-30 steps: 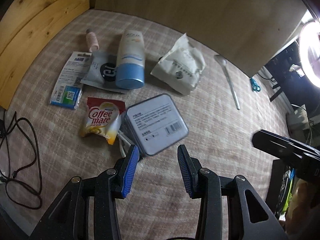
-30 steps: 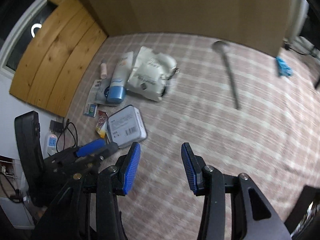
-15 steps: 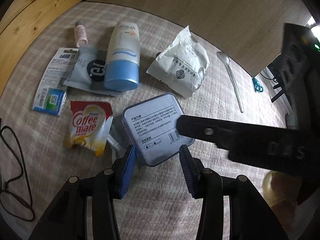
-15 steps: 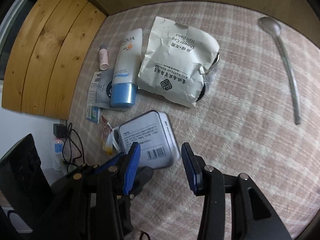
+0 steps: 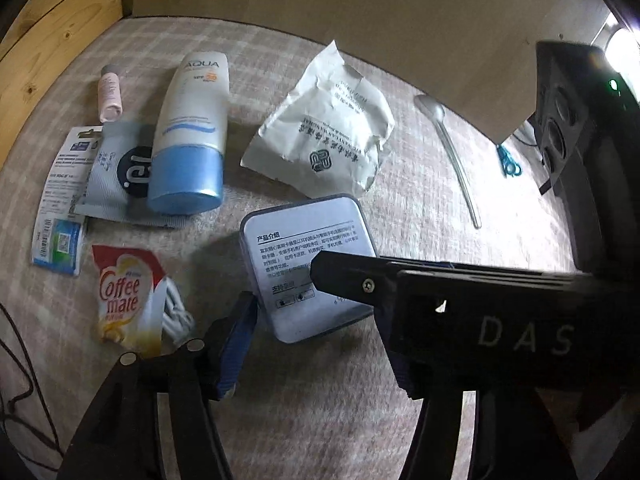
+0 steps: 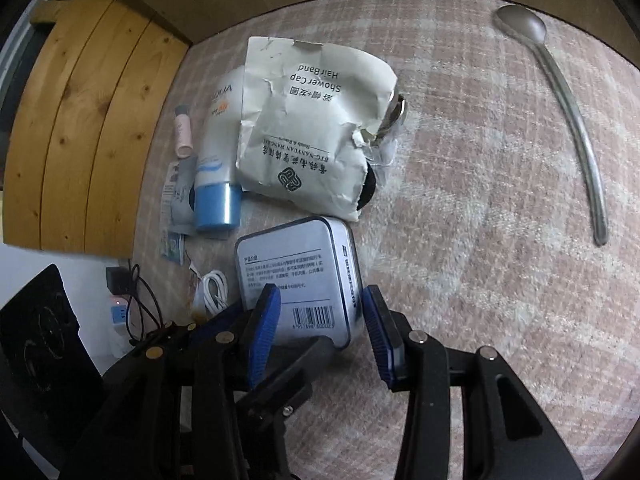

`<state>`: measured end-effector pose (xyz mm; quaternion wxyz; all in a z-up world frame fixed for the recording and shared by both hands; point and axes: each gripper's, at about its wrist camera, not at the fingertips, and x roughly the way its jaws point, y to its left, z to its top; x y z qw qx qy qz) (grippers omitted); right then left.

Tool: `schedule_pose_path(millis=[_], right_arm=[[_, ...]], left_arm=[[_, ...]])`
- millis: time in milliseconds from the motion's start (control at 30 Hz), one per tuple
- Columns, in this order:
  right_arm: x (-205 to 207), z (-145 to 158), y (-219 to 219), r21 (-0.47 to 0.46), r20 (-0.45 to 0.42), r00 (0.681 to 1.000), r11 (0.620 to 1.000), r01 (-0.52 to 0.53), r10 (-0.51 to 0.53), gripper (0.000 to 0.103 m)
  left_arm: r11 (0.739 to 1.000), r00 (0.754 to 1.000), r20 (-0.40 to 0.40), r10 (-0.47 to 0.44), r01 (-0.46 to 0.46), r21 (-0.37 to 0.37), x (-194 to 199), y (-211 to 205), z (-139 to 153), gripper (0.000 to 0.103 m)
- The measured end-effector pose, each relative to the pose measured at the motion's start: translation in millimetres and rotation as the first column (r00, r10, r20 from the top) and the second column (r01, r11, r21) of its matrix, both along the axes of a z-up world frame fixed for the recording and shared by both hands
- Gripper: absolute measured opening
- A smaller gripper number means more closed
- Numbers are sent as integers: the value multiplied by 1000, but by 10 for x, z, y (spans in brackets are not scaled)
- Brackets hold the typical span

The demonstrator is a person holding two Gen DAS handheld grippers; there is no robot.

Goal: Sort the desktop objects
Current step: 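Grasp the grey tin box with the right tool, then carry the grey tin box into the black box and release it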

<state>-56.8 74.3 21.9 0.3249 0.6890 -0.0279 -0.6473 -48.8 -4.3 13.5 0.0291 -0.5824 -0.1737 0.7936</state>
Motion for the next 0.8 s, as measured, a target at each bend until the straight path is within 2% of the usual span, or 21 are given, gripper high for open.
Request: schedule_pose_path(millis=[133,300,567,700,800], right_arm=[[61,51,73,11,-23,1000,1000,-5,5,42],[178,164,312,-19,-39,999,999,33,-34,42],[398,386,986,-22,-103,989,994,107,-108,42],[494,528,1426,-47,-128,977,985,169,-173,42],[559,660,1800,-55,-149,961,972,228,-233,42]], left_arm=[[1000,1000,-9,-17,17,26,56,-8,34,54],[999,999,-29,-41,42,30,186,81,180,54],[987,984,-68,-163,163,-5,371,649,404,55],[971,967,-92,-239,238,-29,469,1000,567,55],[950,943,-110,-313,311,-39,523,1374,699,56]])
